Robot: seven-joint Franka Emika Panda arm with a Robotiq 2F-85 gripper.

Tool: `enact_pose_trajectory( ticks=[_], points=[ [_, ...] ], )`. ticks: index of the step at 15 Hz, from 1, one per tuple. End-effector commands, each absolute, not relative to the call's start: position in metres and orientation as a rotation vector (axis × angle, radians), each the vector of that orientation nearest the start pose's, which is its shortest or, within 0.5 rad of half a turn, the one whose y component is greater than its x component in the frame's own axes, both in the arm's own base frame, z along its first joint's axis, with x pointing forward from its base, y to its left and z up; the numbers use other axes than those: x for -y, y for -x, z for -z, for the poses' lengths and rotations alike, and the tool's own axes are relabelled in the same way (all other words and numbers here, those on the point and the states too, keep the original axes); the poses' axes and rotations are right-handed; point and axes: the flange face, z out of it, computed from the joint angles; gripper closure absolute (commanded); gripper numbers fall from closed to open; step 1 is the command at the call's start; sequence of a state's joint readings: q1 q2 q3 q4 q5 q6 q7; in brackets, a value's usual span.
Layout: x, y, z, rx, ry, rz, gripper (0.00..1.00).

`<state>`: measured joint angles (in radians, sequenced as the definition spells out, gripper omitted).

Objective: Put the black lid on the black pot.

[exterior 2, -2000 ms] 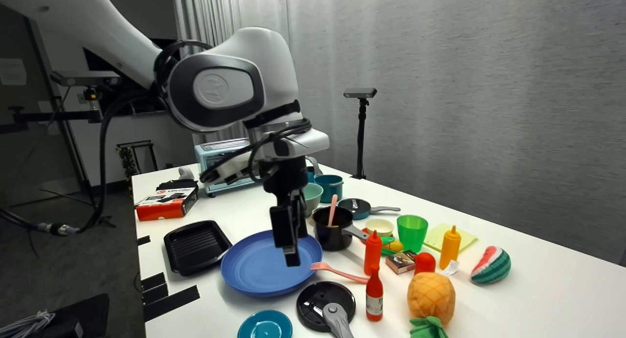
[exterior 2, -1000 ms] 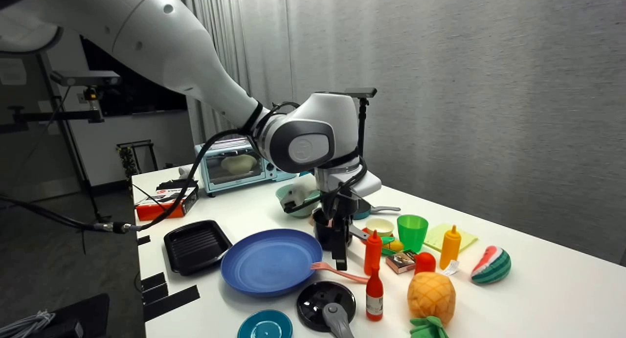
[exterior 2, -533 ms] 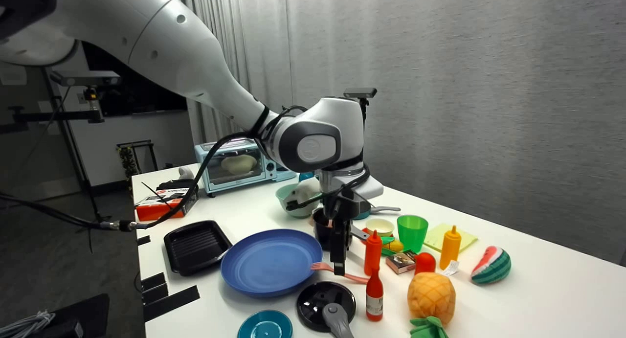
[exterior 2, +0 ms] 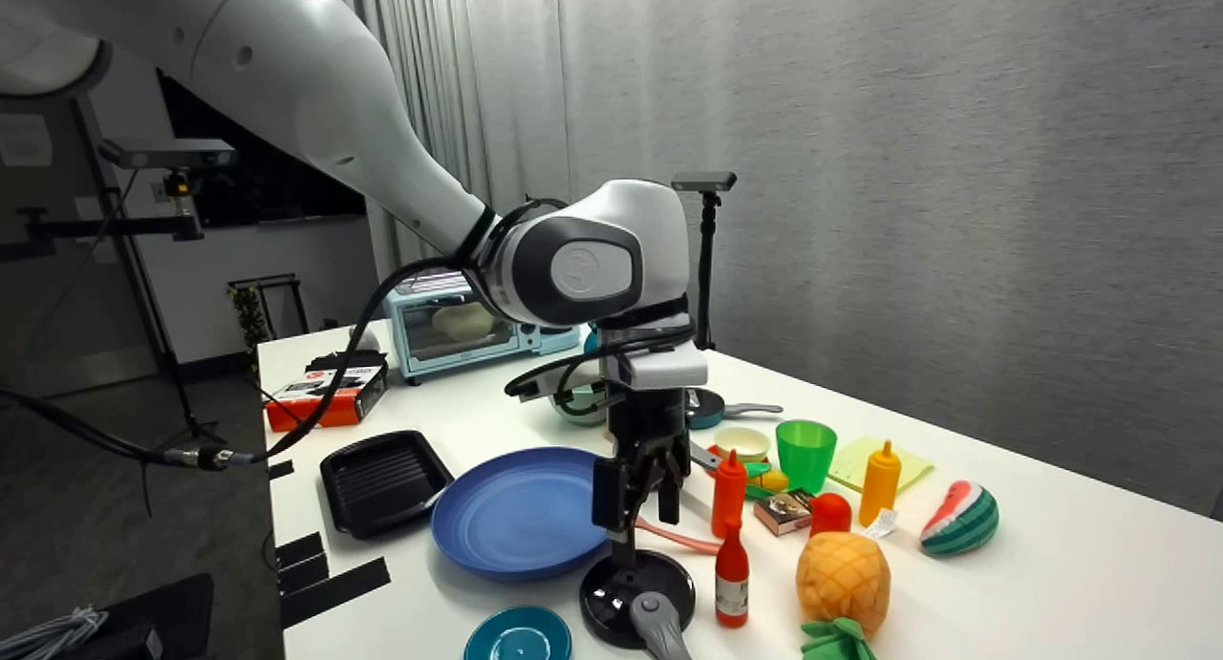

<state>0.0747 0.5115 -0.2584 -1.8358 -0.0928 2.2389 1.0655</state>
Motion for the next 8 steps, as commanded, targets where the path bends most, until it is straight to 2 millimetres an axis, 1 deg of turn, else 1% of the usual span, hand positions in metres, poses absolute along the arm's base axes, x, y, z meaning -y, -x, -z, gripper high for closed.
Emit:
enact_pose_trajectory(
  ticks=[1, 2, 4, 8],
  points=[
    [0.128, -0.59, -0.258, -2.133, 2.62, -0.013, 0.0],
    [0.134, -0.582, -0.256, -2.203, 2.552, -0.008, 0.0],
    [0.146, -0.572, -0.253, -2.32, 2.422, 0.055, 0.0],
    [0.177, -0.549, -0.25, -2.528, 2.17, 0.178, 0.0]
  ],
)
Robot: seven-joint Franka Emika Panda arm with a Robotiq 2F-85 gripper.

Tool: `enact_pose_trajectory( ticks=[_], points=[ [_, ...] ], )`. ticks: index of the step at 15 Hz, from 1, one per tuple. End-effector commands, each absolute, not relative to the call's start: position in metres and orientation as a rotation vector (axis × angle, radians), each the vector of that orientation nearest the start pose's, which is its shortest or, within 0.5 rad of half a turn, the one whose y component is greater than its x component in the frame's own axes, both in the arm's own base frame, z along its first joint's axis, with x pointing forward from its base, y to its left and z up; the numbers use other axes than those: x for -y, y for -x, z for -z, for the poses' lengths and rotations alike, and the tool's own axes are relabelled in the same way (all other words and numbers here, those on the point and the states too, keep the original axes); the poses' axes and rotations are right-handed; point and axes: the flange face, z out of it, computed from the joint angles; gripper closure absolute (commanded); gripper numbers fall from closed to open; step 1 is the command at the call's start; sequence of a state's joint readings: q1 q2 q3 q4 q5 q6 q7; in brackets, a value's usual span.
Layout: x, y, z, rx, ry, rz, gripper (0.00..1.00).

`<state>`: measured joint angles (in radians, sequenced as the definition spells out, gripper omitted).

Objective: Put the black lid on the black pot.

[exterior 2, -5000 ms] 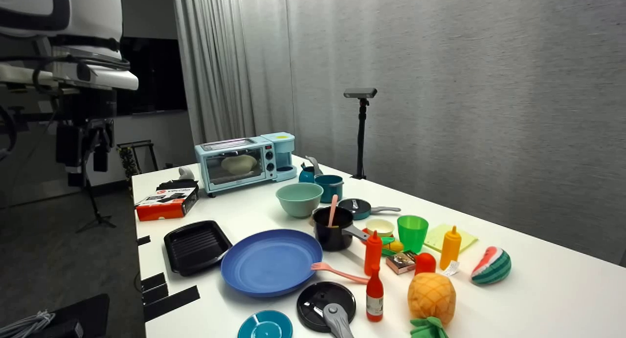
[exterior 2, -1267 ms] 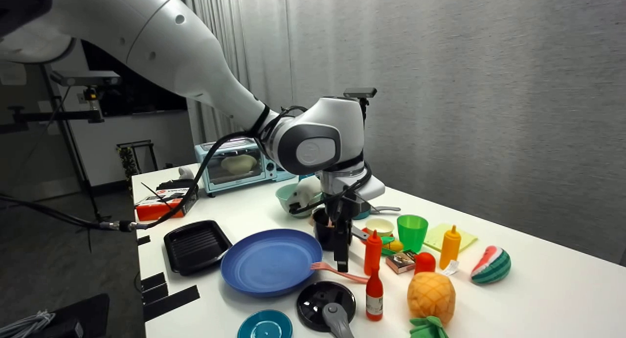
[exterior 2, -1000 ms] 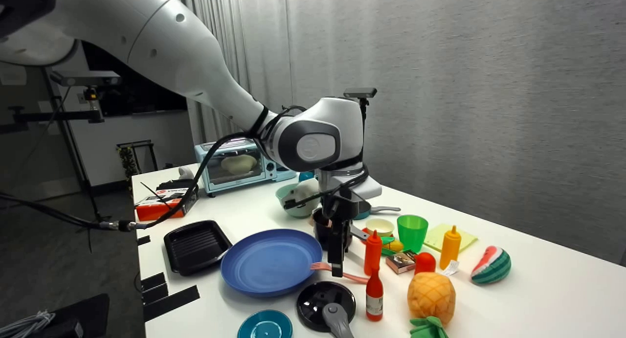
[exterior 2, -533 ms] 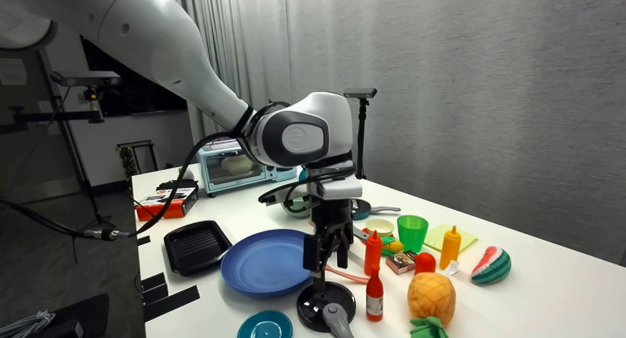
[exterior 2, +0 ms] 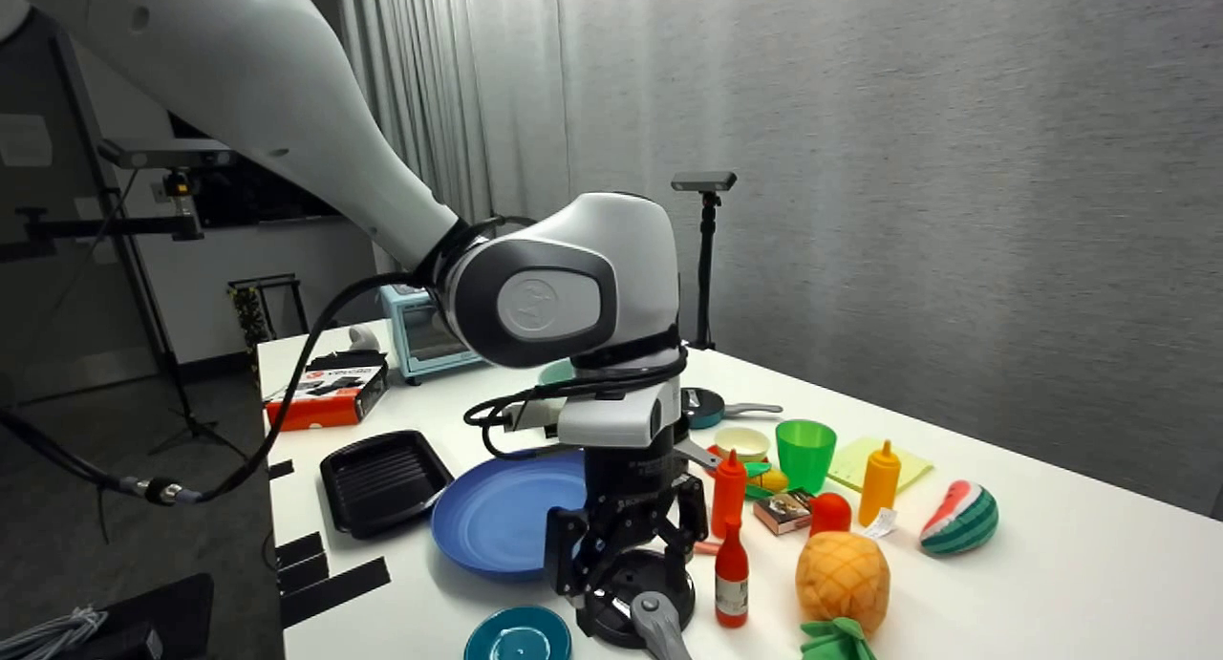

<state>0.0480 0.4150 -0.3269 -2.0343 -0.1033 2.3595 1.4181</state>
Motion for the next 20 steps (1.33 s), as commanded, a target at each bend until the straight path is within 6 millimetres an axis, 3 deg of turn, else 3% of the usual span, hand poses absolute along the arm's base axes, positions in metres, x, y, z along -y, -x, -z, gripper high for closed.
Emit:
enact_pose_trajectory(
  ticks=[1, 4, 9, 13, 20],
  points=[
    [0.184, -0.545, -0.248, -2.568, 2.139, 0.219, 0.0],
    [0.196, -0.545, -0.246, -2.607, 2.089, 0.319, 0.0],
    [0.192, -0.565, -0.25, -2.55, 1.963, 0.392, 0.0],
    [0.187, -0.563, -0.235, -2.562, 1.785, 0.286, 0.0],
    [0.2, -0.557, -0.212, -2.573, 1.616, 0.213, 0.0]
  ],
)
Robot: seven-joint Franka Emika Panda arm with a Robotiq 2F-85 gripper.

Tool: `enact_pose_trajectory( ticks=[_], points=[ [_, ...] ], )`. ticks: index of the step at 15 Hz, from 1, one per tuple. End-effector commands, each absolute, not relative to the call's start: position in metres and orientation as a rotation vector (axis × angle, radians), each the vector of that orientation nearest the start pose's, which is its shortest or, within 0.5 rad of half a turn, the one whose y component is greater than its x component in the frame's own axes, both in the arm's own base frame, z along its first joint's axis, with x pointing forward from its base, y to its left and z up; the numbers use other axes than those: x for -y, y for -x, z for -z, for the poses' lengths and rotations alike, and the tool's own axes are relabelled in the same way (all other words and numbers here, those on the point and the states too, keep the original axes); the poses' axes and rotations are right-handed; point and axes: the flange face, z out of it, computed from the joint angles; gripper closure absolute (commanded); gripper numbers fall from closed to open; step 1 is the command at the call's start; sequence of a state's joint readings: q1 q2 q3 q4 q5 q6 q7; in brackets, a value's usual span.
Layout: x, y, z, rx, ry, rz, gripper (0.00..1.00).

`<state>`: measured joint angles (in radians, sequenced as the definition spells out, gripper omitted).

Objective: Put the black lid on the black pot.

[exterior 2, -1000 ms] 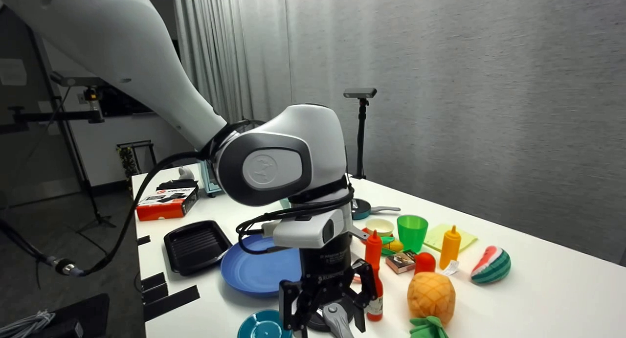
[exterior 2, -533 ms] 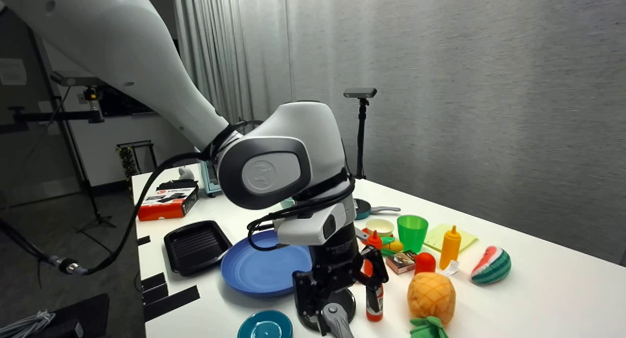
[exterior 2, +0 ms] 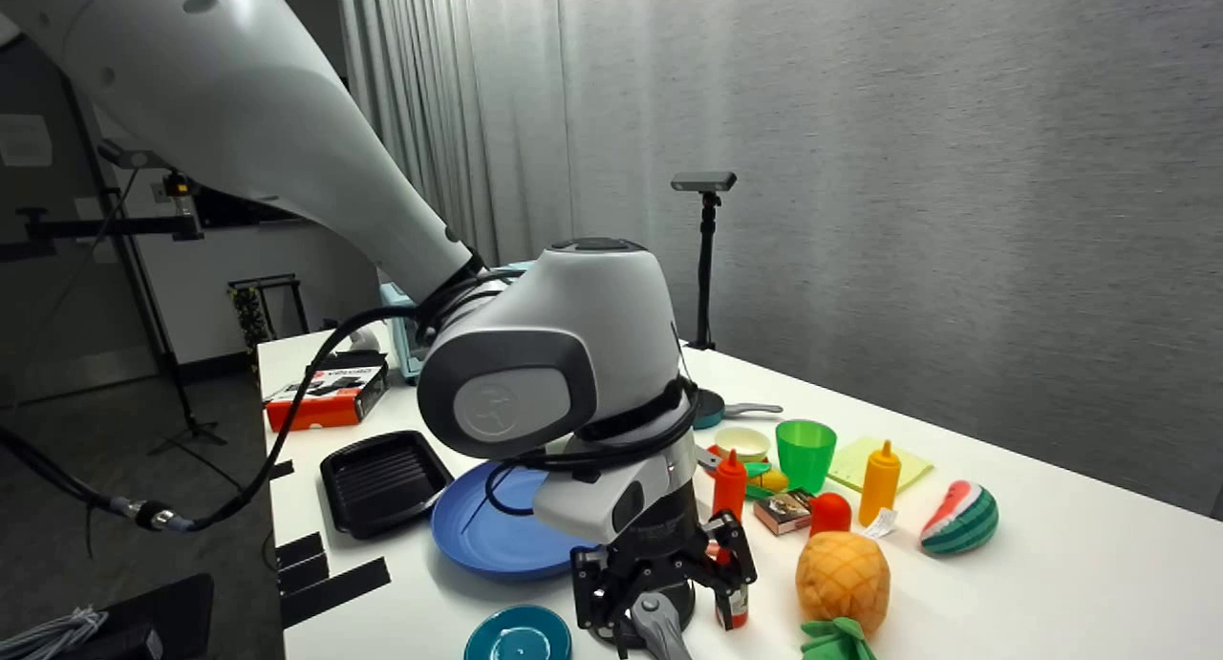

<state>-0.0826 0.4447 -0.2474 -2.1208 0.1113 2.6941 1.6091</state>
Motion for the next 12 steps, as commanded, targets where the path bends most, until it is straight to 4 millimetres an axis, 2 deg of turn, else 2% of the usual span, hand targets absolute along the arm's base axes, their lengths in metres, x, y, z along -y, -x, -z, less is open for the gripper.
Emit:
enact_pose_trajectory(
  ticks=[1, 8, 12],
  points=[
    [0.201, -0.558, -0.208, -2.566, 1.608, 0.206, 0.0],
    [0.204, -0.564, -0.192, -2.547, 1.647, 0.186, 0.02],
    [0.191, -0.581, -0.203, -2.469, 1.687, 0.183, 0.0]
  ],
)
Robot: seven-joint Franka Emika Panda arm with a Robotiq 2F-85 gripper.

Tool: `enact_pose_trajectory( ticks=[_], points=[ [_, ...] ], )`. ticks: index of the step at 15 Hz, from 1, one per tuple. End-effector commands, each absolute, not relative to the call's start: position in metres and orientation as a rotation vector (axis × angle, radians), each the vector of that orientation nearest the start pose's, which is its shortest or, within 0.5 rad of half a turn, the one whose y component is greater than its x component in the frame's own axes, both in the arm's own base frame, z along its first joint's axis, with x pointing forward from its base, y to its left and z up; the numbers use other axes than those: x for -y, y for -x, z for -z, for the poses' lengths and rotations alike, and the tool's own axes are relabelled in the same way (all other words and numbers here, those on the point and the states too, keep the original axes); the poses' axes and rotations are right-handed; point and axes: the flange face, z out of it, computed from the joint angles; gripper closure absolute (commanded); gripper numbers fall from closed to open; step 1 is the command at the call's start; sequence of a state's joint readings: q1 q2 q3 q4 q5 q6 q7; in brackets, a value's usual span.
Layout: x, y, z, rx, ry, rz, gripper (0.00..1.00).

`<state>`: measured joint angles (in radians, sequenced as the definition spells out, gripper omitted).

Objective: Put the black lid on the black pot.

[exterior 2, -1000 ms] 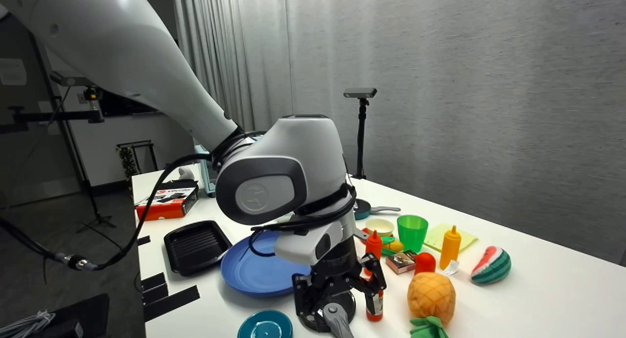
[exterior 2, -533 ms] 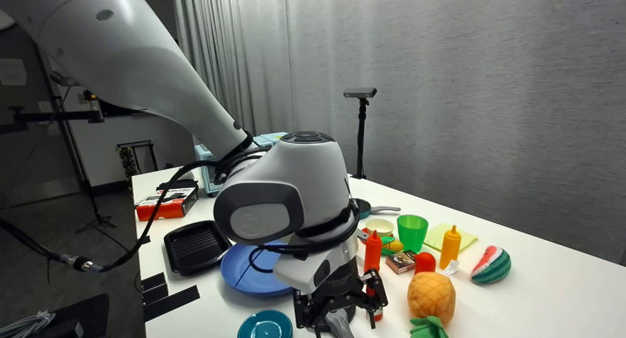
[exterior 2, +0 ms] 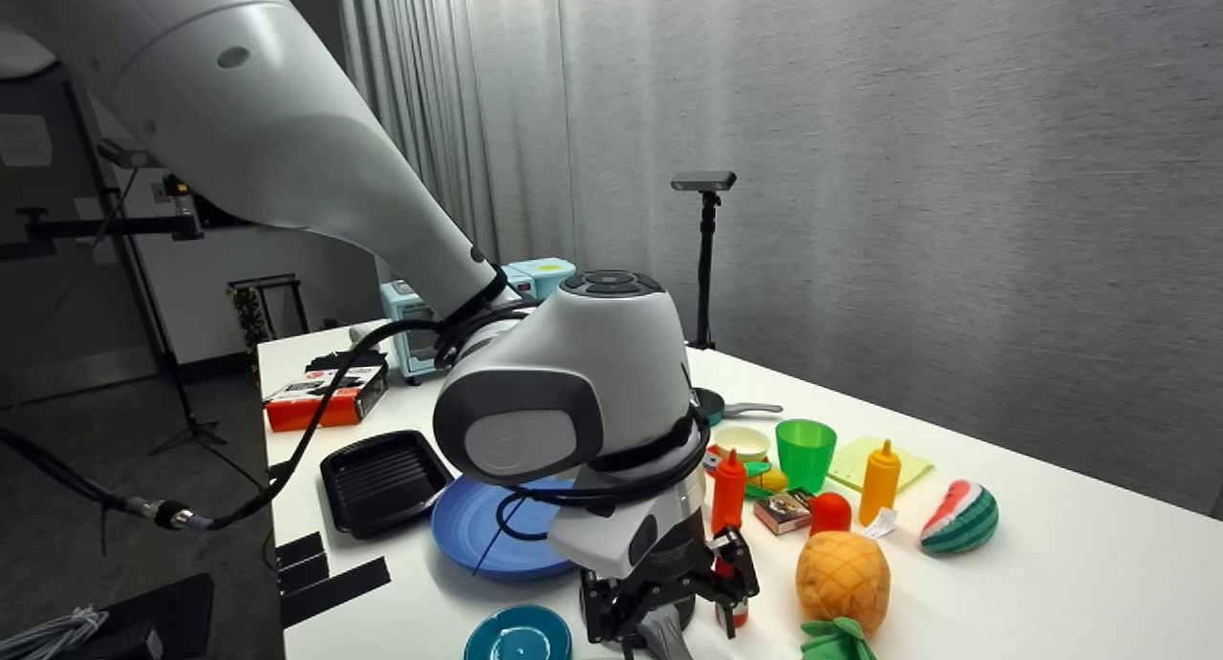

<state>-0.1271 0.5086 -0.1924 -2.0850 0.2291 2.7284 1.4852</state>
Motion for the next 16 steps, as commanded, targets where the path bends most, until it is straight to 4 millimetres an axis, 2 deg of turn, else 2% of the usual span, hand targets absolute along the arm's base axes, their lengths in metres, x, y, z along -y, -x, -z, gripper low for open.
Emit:
enact_pose_trajectory(
  ticks=[1, 3, 7, 9, 14, 16],
  points=[
    [0.188, -0.586, -0.205, -2.453, 1.691, 0.179, 0.0],
    [0.183, -0.591, -0.204, -2.434, 1.691, 0.158, 0.0],
    [0.192, -0.579, -0.194, -2.445, 1.656, 0.101, 0.0],
    [0.204, -0.568, -0.189, -2.467, 1.641, 0.096, 0.0],
    [0.207, -0.553, -0.177, -2.505, 1.63, 0.058, 0.0],
    [0.208, -0.554, -0.179, -2.503, 1.63, 0.069, 0.0]
  ],
)
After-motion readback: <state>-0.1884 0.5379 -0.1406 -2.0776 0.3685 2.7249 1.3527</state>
